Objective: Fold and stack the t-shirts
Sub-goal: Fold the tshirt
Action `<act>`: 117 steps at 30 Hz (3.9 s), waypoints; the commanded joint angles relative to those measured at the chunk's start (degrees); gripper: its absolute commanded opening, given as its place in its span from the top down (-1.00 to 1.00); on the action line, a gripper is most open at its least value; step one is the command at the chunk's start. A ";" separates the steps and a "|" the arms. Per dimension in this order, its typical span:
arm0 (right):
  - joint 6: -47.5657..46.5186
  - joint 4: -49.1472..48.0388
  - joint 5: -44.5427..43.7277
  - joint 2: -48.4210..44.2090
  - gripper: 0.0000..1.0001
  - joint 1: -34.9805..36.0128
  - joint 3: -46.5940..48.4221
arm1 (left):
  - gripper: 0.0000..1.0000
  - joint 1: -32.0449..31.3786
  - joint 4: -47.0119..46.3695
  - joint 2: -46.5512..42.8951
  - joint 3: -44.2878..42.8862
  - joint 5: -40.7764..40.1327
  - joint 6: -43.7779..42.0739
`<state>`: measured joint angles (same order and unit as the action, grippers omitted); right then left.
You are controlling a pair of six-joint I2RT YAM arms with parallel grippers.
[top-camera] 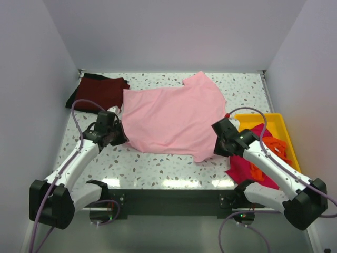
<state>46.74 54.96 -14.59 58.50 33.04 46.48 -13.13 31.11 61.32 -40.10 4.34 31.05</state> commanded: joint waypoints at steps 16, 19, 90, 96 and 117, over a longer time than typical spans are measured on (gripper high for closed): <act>-20.10 -16.02 2.37 30.25 1.00 -14.75 24.95 | 1.00 8.28 -5.62 12.58 -12.02 11.74 -2.31; -21.42 -16.37 3.60 34.90 1.00 -16.33 28.91 | 1.00 9.43 -5.89 13.91 -12.90 12.79 -2.75; -26.17 -27.62 19.34 46.26 -0.28 -21.17 23.14 | -0.69 5.30 -19.42 25.69 -9.75 5.42 -1.43; -26.09 -26.31 16.35 47.05 -0.27 -21.17 19.53 | -0.71 5.30 -20.83 27.62 -7.81 4.80 -2.31; -20.64 -22.79 21.09 31.60 -0.27 -21.00 -2.96 | -0.76 5.30 -18.81 20.60 5.37 0.76 -0.47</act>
<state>24.51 24.51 5.76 90.15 11.94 48.90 -7.92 6.50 83.74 -38.92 8.29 29.23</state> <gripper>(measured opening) 0.634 0.877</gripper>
